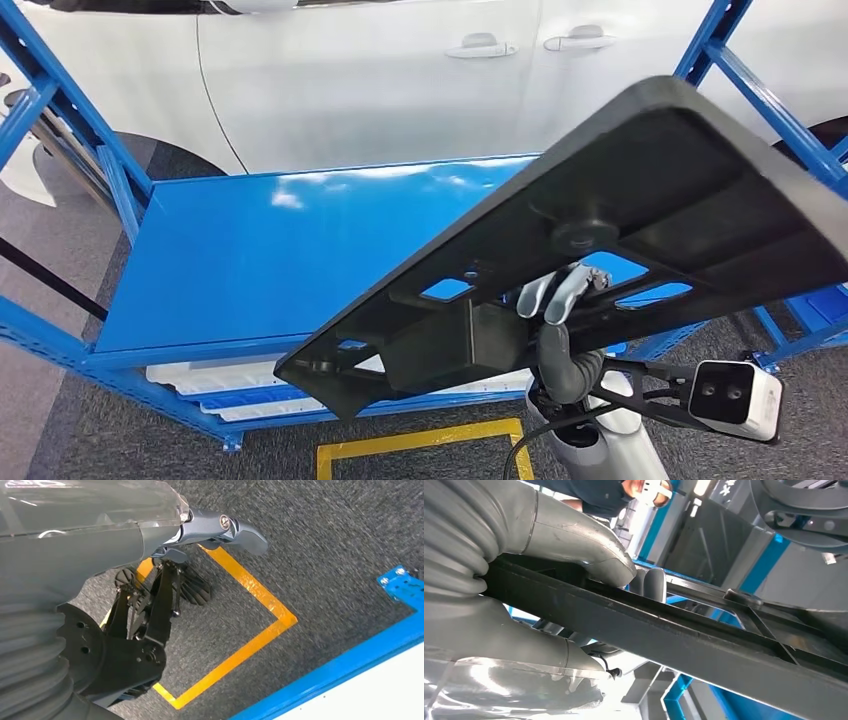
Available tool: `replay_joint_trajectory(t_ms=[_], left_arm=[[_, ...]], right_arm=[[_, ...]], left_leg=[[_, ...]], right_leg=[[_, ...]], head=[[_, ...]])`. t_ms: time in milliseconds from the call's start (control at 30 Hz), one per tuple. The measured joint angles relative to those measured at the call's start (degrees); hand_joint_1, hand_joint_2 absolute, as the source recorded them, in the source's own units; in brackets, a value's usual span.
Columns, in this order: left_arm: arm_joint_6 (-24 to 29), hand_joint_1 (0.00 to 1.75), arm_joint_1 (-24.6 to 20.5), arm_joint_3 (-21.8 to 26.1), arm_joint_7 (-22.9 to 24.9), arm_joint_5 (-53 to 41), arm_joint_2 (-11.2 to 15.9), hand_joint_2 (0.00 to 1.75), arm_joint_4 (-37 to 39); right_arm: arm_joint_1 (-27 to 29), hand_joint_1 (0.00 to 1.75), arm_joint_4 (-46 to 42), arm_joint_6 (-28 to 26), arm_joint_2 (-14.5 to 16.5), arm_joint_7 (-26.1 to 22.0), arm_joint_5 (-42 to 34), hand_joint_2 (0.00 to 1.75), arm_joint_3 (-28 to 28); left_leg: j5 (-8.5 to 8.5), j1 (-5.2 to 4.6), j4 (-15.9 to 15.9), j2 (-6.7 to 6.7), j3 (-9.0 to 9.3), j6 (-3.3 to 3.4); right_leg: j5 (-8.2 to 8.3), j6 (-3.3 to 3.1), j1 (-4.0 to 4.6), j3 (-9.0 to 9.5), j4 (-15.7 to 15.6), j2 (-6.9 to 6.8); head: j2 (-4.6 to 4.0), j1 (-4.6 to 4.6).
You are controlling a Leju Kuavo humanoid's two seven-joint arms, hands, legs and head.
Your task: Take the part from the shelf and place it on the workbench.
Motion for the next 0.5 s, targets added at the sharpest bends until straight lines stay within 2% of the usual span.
replay_joint_trajectory(t_ms=[67, 100, 133, 167, 200, 233, 267, 300, 333, 367, 400, 433, 467, 500], left_arm=[[0.37, 0.0, 0.16, 0.09, 0.03, 0.0, 0.0, 1.75, 0.01], [0.49, 0.0, 0.26, 0.12, 0.03, 0.0, -0.01, 1.75, 0.02], [0.56, 0.0, 0.35, 0.15, 0.04, 0.0, -0.02, 1.75, 0.02], [0.6, 0.0, 0.39, 0.17, 0.04, 0.0, -0.03, 1.75, 0.03], [0.63, 0.0, 0.38, 0.19, 0.04, -0.01, -0.04, 1.75, 0.03], [0.68, 0.0, 0.38, 0.21, 0.04, -0.01, -0.04, 1.75, 0.03], [0.77, 0.0, 0.38, 0.24, 0.02, -0.01, -0.04, 1.75, 0.03], [0.87, 0.0, 0.39, 0.26, -0.01, -0.01, -0.04, 1.75, 0.03], [0.96, 0.0, 0.39, 0.27, -0.04, 0.0, -0.03, 1.75, 0.03], [1.03, 0.0, 0.35, 0.27, -0.09, 0.0, 0.01, 1.75, 0.03], [1.08, 0.0, 0.25, 0.28, -0.13, 0.0, 0.09, 1.75, 0.03], [1.09, 0.0, 0.15, 0.28, -0.16, 0.0, 0.18, 1.75, 0.03], [1.1, 0.0, 0.07, 0.29, -0.19, 0.0, 0.26, 1.75, 0.03], [1.12, 0.0, 0.02, 0.29, -0.22, 0.0, 0.33, 1.75, 0.03]], right_arm=[[0.64, 1.75, -0.21, 1.72, 0.02, 0.0, 0.02, 1.75, -0.67], [0.89, 1.75, -0.31, 2.55, 0.11, 0.01, 0.08, 1.75, -0.91], [1.13, 1.75, -0.4, 3.24, 0.24, 0.01, 0.14, 1.75, -1.14], [1.33, 1.75, -0.46, 3.69, 0.41, 0.0, 0.2, 1.75, -1.32], [1.54, 1.75, -0.51, 3.99, 0.57, 0.0, 0.26, 1.75, -1.46], [1.77, 1.75, -0.51, 4.26, 0.71, 0.01, 0.31, 1.75, -1.6], [2.0, 1.75, -0.51, 4.62, 0.86, 0.01, 0.34, 1.75, -1.75], [2.22, 1.75, -0.52, 5.04, 1.02, 0.02, 0.36, 1.75, -1.96], [2.43, 1.75, -0.54, 5.57, 1.2, 0.02, 0.36, 1.75, -2.21], [2.6, 1.75, -0.57, 6.09, 1.34, 0.02, 0.34, 1.75, -2.51], [2.74, 1.75, -0.63, 6.58, 1.44, 0.02, 0.32, 1.75, -2.85], [2.87, 1.75, -0.72, 7.0, 1.48, 0.01, 0.25, 1.75, -3.2], [2.96, 1.75, -0.8, 7.34, 1.48, 0.01, 0.19, 1.75, -3.51], [3.05, 1.75, -0.87, 7.8, 1.49, 0.0, 0.12, 1.75, -3.82]], left_leg=[[0.2, 0.11, 0.03, -0.05, -0.19, -0.75], [-0.82, 0.17, 0.87, -0.07, -0.62, -1.01], [-2.76, 0.24, 2.76, -0.08, -1.33, -1.2], [-5.49, 0.32, 5.79, -0.08, -2.32, -1.3], [-8.18, 0.33, 9.44, -0.07, -3.37, -1.4], [-10.04, 0.34, 12.82, -0.06, -4.13, -1.49], [-10.76, 0.34, 15.1, -0.06, -4.31, -1.53], [-10.25, 0.33, 15.6, -0.06, -3.63, -1.47], [-8.87, 0.3, 14.06, -0.06, -1.92, -1.29], [-7.4, 0.22, 10.85, -0.06, 0.66, -0.97], [-6.73, 0.02, 6.6, -0.05, 3.7, -0.55], [-6.55, -0.18, 2.86, -0.03, 6.25, -0.2], [-6.78, -0.45, 0.21, -0.02, 7.81, 0.08], [-7.06, -0.69, -1.16, -0.02, 8.43, 0.32]], right_leg=[[0.7, -0.98, 0.0, -0.49, -0.4, -0.08], [1.22, -1.53, -0.05, -0.83, -0.56, -0.17], [1.79, -2.04, -0.12, -1.25, -0.78, -0.27], [2.33, -2.39, -0.06, -1.78, -0.84, -0.37], [2.83, -2.61, 0.08, -2.45, -0.83, -0.39], [3.33, -2.71, 0.24, -3.14, -0.78, -0.41], [3.84, -2.76, 0.39, -3.86, -0.71, -0.42], [4.33, -2.76, 0.54, -4.58, -0.62, -0.43], [4.82, -2.72, 0.67, -5.31, -0.51, -0.42], [5.29, -2.64, 0.78, -5.96, -0.36, -0.41], [5.71, -2.49, 0.93, -6.54, -0.19, -0.42], [6.1, -2.25, 1.0, -6.95, -0.05, -0.47], [6.49, -1.94, 0.99, -7.17, 0.04, -0.55], [6.91, -1.59, 0.92, -7.29, 0.03, -0.63]], head=[[0.0, 0.01], [0.0, 0.01], [0.0, 0.01], [0.0, 0.0], [0.0, 0.0], [0.0, 0.0], [0.0, 0.0], [0.0, -0.01], [0.0, -0.01], [0.0, -0.01], [0.0, -0.01], [0.0, 0.0], [0.0, 0.0], [0.0, 0.0]])
